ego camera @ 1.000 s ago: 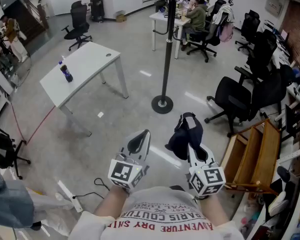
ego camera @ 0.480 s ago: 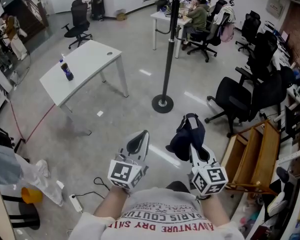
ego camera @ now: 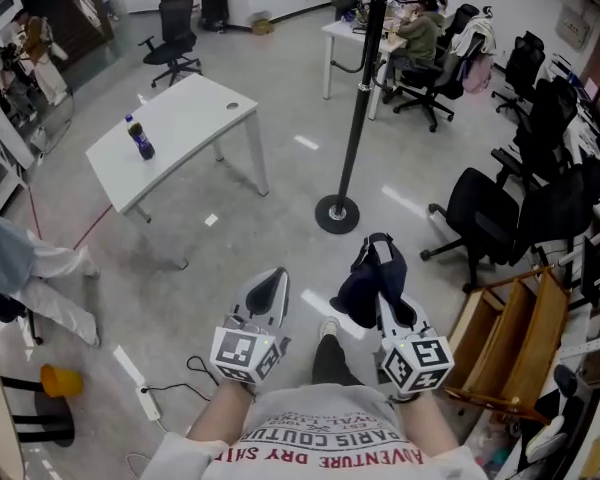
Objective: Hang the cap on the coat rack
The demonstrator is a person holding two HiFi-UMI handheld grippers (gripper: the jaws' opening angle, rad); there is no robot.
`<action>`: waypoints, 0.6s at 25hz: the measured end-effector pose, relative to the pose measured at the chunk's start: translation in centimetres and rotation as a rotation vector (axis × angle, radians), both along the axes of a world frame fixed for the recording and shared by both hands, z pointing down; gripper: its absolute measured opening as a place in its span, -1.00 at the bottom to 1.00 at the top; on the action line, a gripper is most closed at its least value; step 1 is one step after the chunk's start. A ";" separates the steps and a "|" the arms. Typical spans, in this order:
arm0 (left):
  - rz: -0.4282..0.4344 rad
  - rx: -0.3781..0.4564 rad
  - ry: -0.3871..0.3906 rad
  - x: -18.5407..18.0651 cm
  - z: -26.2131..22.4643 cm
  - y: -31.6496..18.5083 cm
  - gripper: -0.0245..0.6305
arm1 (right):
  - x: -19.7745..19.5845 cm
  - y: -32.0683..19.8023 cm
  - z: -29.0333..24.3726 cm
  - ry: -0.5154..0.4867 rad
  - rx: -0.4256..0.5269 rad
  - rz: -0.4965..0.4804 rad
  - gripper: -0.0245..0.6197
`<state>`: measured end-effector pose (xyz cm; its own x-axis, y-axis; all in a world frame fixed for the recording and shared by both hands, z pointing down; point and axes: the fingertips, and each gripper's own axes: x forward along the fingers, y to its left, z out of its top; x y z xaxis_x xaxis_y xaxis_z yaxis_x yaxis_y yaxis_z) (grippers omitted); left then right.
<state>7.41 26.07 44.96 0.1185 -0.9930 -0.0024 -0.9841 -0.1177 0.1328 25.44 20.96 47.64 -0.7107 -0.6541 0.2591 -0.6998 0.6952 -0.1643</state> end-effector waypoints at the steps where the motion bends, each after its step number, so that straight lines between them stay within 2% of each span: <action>1: -0.011 -0.006 -0.005 -0.6 0.1 -1.0 -0.91 | -0.7 -1.3 0.0 -0.006 -0.004 -0.011 -0.85; 9: -0.069 -0.012 0.006 -4.9 -1.2 -12.6 -0.91 | -5.4 -13.7 -1.2 -0.040 -0.007 -0.074 -0.85; 15: -0.091 0.007 -0.023 -6.8 -2.1 -22.3 -0.91 | -6.8 -24.0 -1.7 -0.039 0.018 -0.093 -0.85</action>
